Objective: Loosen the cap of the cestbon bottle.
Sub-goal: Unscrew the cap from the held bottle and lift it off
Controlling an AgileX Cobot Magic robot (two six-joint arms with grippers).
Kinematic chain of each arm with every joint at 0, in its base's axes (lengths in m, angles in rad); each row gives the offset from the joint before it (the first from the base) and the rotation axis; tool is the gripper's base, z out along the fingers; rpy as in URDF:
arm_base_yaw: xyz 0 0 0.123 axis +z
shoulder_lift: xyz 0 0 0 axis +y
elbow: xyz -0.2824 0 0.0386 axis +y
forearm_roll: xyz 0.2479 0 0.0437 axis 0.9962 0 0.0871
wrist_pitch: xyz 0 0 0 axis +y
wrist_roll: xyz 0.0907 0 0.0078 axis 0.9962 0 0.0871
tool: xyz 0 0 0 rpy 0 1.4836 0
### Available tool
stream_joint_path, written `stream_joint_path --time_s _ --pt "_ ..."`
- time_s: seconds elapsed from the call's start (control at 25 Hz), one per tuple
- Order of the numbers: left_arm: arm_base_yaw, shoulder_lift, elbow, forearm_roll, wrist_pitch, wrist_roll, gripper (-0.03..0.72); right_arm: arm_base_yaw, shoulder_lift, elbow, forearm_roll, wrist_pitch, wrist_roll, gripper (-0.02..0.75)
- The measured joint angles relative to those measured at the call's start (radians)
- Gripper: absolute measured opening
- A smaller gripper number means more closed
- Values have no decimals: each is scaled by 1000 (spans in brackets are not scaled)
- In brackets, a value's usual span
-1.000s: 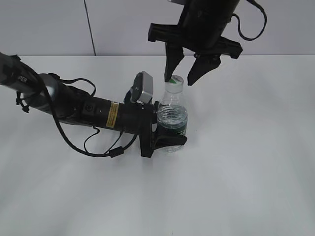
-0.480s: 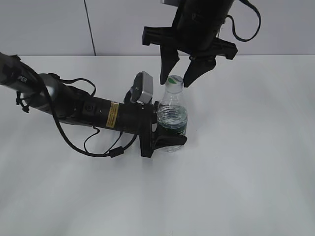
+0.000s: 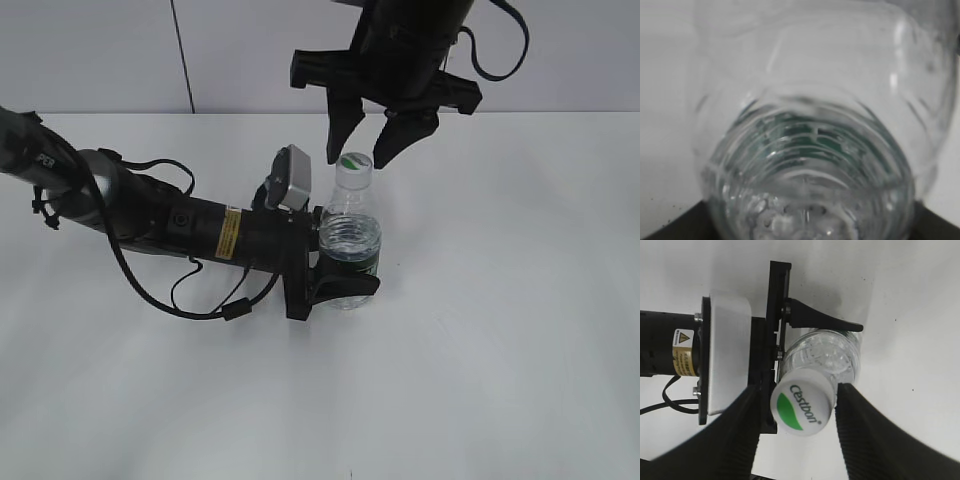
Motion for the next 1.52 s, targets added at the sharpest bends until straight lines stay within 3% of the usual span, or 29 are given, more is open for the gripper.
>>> stream_joint_path --time_s 1.52 --pt "0 0 0 0 1 0 412 1 59 -63 0 42 0 373"
